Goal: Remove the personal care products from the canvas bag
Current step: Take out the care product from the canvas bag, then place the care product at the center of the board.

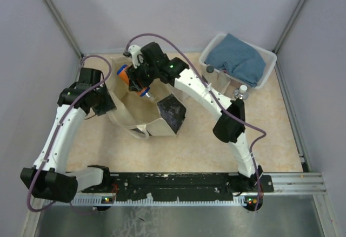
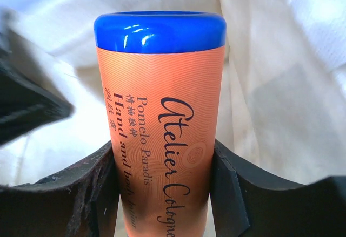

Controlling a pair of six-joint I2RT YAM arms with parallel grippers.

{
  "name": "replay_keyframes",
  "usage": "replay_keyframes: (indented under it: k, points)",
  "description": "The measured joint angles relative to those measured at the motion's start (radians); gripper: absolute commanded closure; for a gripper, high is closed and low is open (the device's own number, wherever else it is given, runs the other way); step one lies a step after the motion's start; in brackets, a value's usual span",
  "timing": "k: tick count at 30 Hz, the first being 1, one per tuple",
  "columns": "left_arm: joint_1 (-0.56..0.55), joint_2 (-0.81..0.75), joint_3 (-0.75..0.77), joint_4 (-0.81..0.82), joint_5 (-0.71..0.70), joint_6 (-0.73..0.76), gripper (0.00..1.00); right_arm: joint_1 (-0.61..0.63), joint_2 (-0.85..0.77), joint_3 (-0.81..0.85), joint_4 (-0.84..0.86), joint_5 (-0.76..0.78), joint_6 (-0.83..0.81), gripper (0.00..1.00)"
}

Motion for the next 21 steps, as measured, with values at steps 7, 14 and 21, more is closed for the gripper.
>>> replay_keyframes:
  k: [7,14,21]
  points:
    - [0.000,0.051,0.076,0.019,-0.012,0.029,0.72,-0.012,-0.054,0.051,0.144,-0.011,0.055,1.00]
    - [0.015,0.201,0.250,0.059,-0.060,0.049,1.00,-0.069,-0.092,0.099,0.199,0.110,0.035,1.00]
    - [0.111,0.499,0.646,0.055,-0.082,0.068,1.00,-0.173,-0.162,0.099,0.177,0.220,0.004,1.00]
